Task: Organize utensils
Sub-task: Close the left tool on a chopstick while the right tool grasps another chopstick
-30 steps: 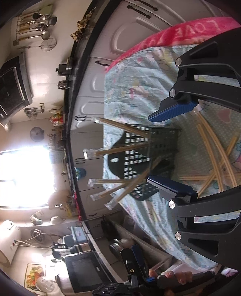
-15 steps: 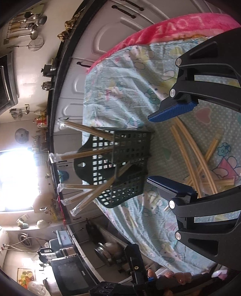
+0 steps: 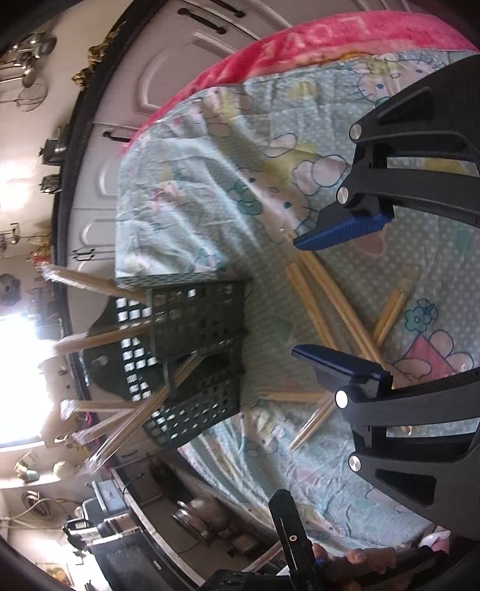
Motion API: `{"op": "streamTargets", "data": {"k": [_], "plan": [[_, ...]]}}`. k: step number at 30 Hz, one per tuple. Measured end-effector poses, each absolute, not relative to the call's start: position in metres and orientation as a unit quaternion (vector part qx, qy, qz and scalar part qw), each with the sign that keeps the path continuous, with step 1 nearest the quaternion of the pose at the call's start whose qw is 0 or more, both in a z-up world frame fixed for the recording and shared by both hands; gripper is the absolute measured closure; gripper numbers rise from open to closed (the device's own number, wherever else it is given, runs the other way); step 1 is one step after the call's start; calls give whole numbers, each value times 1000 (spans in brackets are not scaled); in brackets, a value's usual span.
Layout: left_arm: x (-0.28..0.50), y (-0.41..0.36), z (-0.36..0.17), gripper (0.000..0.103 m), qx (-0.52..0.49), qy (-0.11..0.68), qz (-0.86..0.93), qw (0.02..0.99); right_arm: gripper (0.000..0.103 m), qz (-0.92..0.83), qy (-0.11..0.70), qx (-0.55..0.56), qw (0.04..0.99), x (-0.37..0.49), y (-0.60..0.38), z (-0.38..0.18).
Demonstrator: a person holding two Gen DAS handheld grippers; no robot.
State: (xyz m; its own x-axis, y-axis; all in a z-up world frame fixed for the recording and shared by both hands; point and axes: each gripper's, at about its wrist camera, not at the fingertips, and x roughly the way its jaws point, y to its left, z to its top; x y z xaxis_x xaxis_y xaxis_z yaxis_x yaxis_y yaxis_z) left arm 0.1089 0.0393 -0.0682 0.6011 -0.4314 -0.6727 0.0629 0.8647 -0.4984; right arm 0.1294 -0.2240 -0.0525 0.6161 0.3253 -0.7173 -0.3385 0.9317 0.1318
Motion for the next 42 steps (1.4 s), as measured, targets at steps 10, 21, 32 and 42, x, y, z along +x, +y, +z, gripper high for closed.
{"op": "streamTargets", "data": {"k": [10,21,32,42], "plan": [[122,35,-95,61,-253,460,-159,836,65,166,442,14,882,147,-230,-80],[141,36,-110,78,-273,476,-148,823,69,140,485,63,861,181,-241,-99],[153,40,-115,83,-288,474,-141,820,83,133,501,128,845,212,-258,-103],[164,50,-119,86,-313,472,-139,812,92,131,497,147,845,212,-267,-104]]}}
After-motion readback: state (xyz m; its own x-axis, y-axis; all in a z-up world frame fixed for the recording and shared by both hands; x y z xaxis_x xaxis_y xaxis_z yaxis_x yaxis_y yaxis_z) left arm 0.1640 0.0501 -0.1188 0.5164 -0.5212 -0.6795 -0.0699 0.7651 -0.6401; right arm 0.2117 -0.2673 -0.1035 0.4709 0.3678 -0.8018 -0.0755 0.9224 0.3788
